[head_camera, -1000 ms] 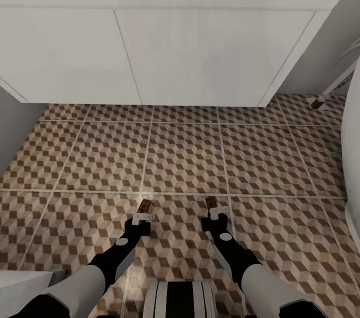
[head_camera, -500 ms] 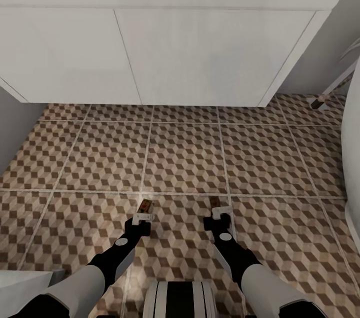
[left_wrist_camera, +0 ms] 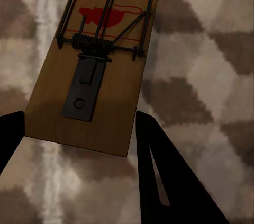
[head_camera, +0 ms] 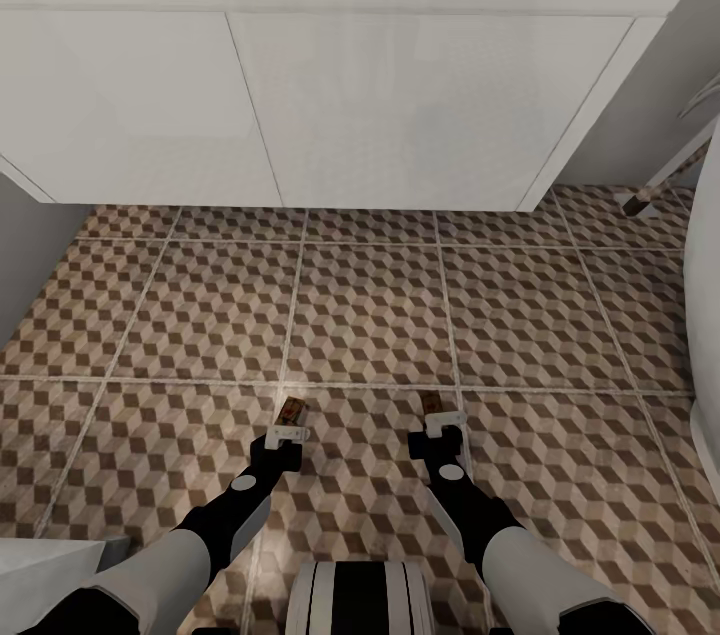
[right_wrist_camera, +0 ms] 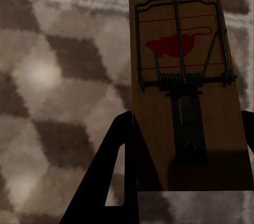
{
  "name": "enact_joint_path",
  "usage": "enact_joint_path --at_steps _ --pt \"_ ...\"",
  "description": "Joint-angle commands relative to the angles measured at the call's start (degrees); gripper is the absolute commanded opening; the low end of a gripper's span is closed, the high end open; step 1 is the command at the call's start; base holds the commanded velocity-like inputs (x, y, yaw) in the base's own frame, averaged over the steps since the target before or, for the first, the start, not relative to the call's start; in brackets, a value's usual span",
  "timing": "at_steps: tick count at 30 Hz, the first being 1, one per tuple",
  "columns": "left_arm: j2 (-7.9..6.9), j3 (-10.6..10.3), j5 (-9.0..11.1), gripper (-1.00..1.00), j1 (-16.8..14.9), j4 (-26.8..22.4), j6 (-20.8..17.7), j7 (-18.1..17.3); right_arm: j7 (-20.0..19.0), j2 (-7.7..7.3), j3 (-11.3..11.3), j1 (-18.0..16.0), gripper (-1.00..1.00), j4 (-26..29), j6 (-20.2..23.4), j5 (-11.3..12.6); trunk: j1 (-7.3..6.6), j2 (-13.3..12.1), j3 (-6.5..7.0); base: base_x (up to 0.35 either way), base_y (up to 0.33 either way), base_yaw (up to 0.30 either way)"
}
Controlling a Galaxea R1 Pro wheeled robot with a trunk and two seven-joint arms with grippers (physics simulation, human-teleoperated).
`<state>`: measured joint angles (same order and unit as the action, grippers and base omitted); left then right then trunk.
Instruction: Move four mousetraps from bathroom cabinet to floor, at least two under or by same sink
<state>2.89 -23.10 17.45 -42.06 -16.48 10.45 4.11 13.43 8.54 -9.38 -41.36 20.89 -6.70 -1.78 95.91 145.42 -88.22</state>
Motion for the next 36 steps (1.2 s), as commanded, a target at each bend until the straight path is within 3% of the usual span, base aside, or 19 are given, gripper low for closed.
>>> enact_joint_path --at_steps 1,10,18,36 --pt "-0.02 -0.47 0.21 -1.00 -0.04 0.04 0.19 0.28 0.53 -0.02 -0.37 -0.04 -1.00 -0.06 0.03 -0.16 -0.01 0.01 -0.03 0.000 0.000 0.000" --pt "0.01 -0.46 0.21 -1.00 -0.04 0.02 0.19 0.28 0.19 -0.10 -0.30 -0.04 -1.00 -0.06 0.30 -0.01 -0.01 0.01 -0.05 0.000 0.000 0.011" --pt "0.01 -0.48 0.21 -1.00 -0.04 -0.04 0.23 0.28 0.21 -0.17 -0.36 -0.04 -1.00 -0.04 0.16 1.49 -0.01 0.01 -0.46 0.000 0.000 0.117" --pt "0.01 -0.51 0.21 -1.00 -0.04 -0.05 0.28 0.28 0.52 -0.05 -0.36 -0.04 -1.00 0.03 -0.14 1.69 -0.01 0.01 -0.60 0.000 0.000 0.011"
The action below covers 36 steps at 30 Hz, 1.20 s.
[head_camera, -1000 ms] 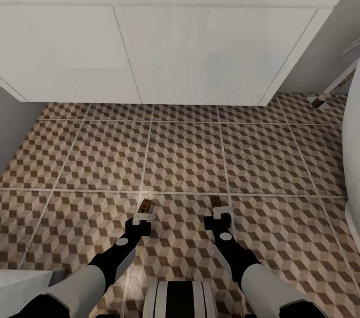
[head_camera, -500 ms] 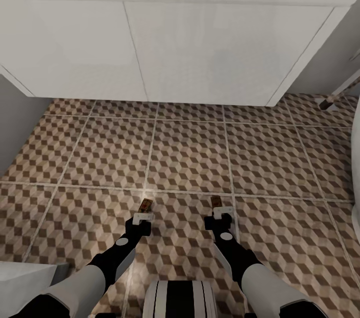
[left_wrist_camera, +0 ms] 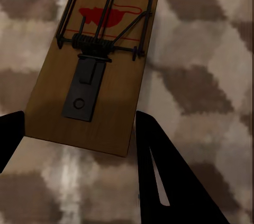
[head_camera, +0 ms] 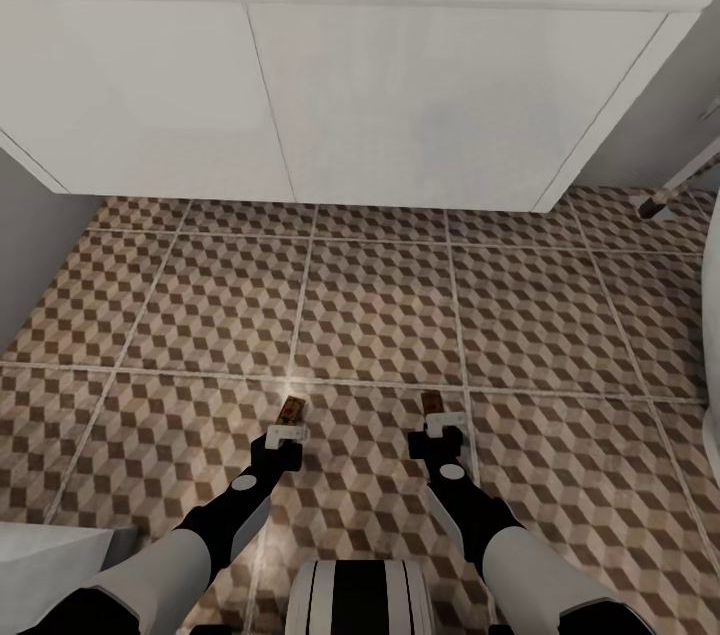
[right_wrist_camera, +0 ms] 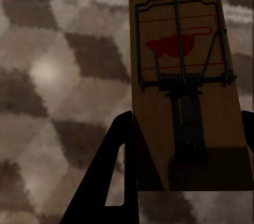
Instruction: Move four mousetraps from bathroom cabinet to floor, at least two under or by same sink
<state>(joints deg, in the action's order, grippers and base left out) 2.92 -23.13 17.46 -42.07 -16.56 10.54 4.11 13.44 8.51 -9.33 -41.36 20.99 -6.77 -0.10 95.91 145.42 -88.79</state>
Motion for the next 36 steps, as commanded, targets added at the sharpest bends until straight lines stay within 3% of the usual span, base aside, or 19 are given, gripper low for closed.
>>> enact_joint_path --at_steps 1,12,36 --pt "-0.02 -0.49 0.21 -1.00 -0.03 0.03 0.18 0.28 0.55 -0.01 -0.38 -0.04 -1.00 -0.07 -0.08 0.01 -0.01 0.01 -0.03 0.000 0.000 -0.138" --pt "-0.02 -0.47 0.21 -1.00 -0.03 -0.11 0.26 0.28 0.61 -0.11 -0.01 -0.04 -1.00 -0.06 -0.16 1.81 -0.01 0.01 -0.03 0.000 0.000 -0.203" --pt "0.39 -0.28 0.48 -1.00 -0.12 -0.73 -0.08 0.89 -0.01 -0.29 -0.40 -0.04 -1.00 -0.07 -0.26 1.18 -0.01 0.01 -0.03 0.000 0.000 -0.010"
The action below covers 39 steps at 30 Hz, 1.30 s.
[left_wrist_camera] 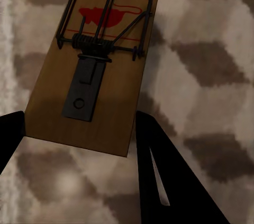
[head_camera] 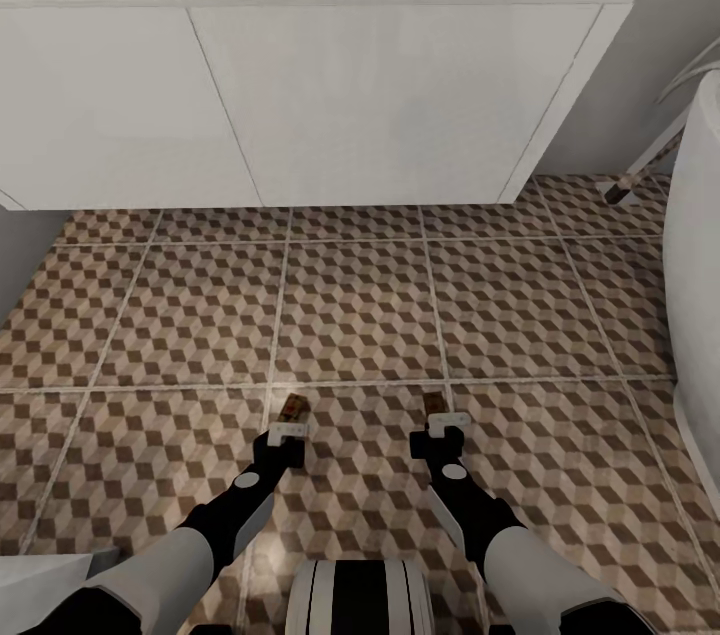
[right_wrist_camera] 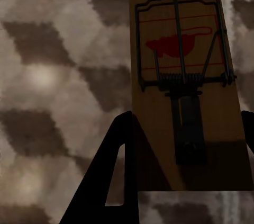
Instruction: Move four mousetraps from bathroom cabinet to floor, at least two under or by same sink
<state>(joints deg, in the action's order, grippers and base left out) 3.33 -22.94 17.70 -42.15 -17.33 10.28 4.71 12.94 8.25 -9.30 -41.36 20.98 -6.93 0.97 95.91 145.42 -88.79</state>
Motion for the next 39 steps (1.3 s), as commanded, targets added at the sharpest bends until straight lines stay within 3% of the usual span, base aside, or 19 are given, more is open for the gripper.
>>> enact_joint_path --at_steps 1,7,16,34,39 --pt "0.04 -0.33 0.37 -1.00 -0.04 0.03 0.19 0.61 0.50 -0.01 -0.40 -0.04 -1.00 -0.06 -0.10 0.09 -0.01 0.01 -0.03 0.000 0.000 0.000" --pt "0.58 -0.12 0.76 -1.00 -0.04 0.08 0.14 1.55 0.58 -0.18 -0.37 -0.04 -1.00 -0.06 -0.10 0.09 -0.01 0.01 -0.03 0.000 0.000 0.000" --pt "0.73 -0.08 0.67 -1.00 -0.05 0.02 0.14 1.70 0.59 -0.36 -0.36 -0.04 -1.00 -0.03 -0.18 0.19 0.22 0.13 -2.02 0.000 0.000 0.000" --pt "0.71 -0.08 0.50 -1.00 -0.05 0.01 0.18 1.79 0.51 -0.33 -0.71 -0.04 -1.00 0.10 -0.19 0.00 0.22 0.13 -2.02 0.000 0.000 0.000" --pt "0.71 -0.08 0.49 -1.00 -0.07 0.01 0.18 1.79 0.51 -0.26 -0.72 -0.04 -1.00 0.11 -0.41 0.00 0.35 0.20 -3.13 0.000 0.000 0.000"
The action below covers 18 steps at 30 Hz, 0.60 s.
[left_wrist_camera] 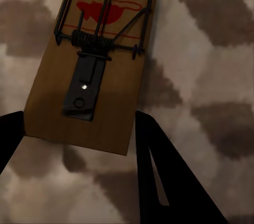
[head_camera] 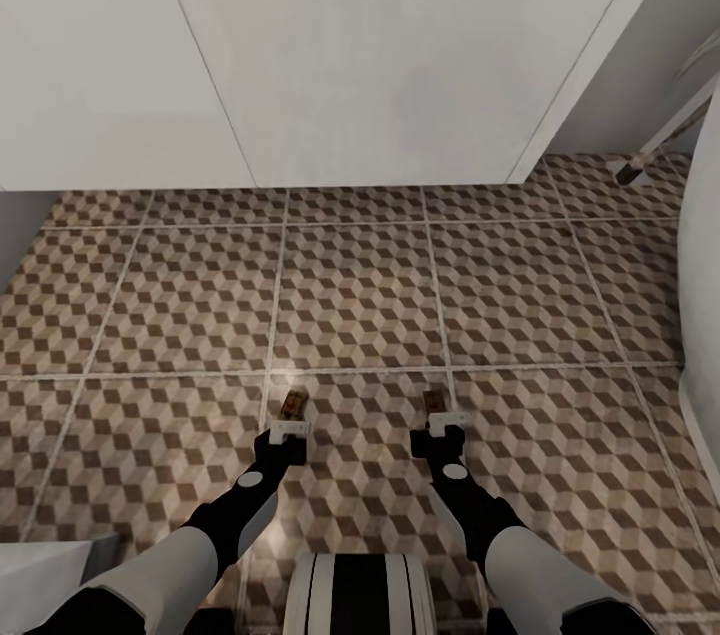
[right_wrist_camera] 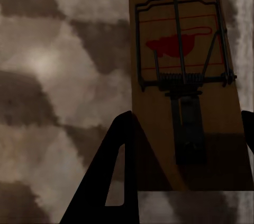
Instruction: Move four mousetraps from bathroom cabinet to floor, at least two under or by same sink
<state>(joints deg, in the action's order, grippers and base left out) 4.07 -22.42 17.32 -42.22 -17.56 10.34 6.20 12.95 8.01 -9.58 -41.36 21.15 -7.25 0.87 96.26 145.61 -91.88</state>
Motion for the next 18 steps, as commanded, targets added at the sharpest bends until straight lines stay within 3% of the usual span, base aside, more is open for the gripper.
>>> enact_joint_path --at_steps 1,13,18 --pt "-0.03 -0.60 0.87 -1.00 -0.02 0.25 0.12 0.31 0.50 -0.02 -0.43 -0.04 -1.00 -0.06 -0.14 0.10 0.03 0.02 -0.26 0.000 0.000 0.000" --pt "-0.07 -0.60 0.74 -1.00 -0.01 0.30 0.12 0.38 0.49 0.03 -0.43 -0.04 -1.00 -0.06 -0.22 0.10 0.05 0.03 -0.48 0.000 0.000 0.000" --pt "-0.04 -0.91 0.63 -1.00 0.01 0.43 0.09 2.54 0.50 0.01 -0.43 -0.04 -1.00 -0.06 -0.71 0.10 0.05 0.03 -0.48 0.000 0.000 0.000"
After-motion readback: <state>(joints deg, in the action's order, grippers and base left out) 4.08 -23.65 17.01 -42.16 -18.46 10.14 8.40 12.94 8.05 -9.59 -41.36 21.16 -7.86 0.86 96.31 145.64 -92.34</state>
